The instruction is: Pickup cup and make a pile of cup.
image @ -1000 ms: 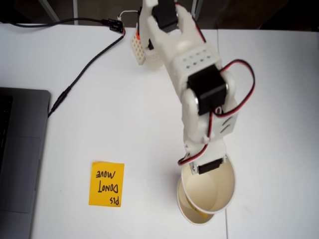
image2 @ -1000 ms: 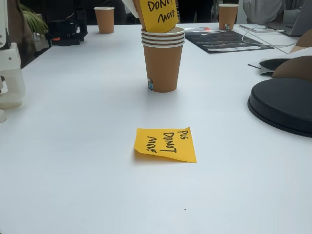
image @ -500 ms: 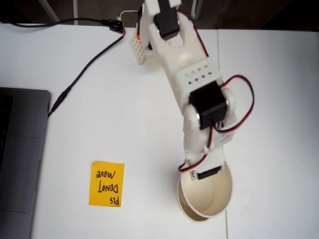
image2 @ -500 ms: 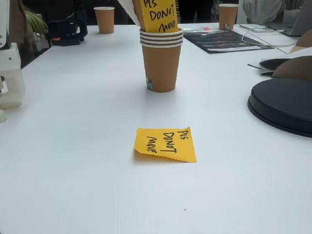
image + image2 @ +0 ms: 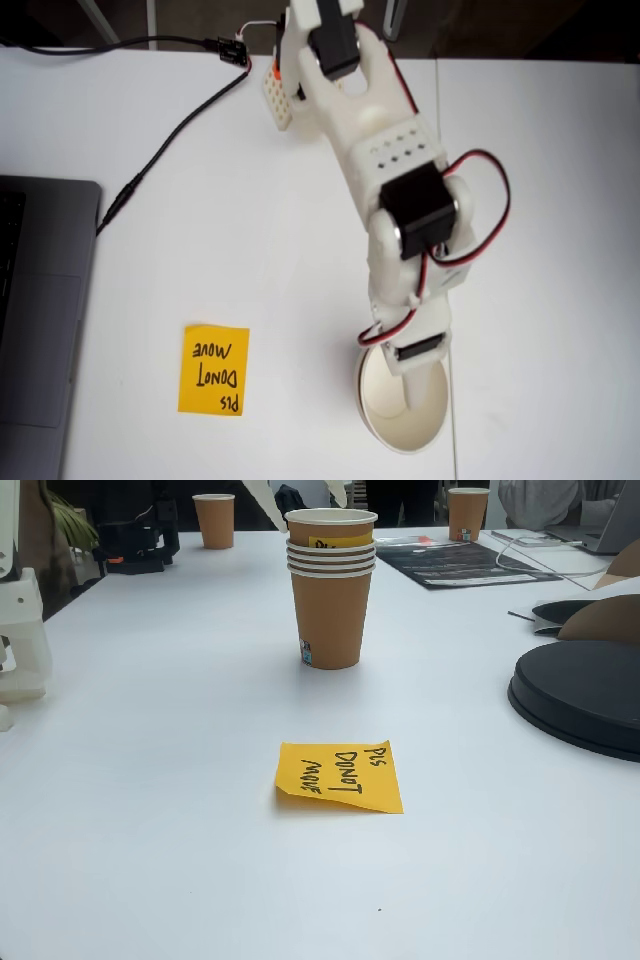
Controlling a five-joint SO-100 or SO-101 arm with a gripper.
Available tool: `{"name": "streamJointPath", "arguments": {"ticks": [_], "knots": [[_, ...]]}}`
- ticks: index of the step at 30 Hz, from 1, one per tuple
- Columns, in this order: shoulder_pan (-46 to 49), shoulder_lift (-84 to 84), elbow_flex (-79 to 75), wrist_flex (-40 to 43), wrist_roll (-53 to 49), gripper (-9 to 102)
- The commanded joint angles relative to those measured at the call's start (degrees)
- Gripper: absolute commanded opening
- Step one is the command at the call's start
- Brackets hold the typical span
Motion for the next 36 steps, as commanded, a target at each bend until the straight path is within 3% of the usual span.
{"name": "streamJointPath", "arguments": {"ticks": [1,16,36], "knots": [[-0.3,1.1,-4.2,0.2,0.4,31],[0.5,5.6,-3.5,0.4,0.4,31],[1.5,23.1,18.0,-0.1,0.4,31]]}}
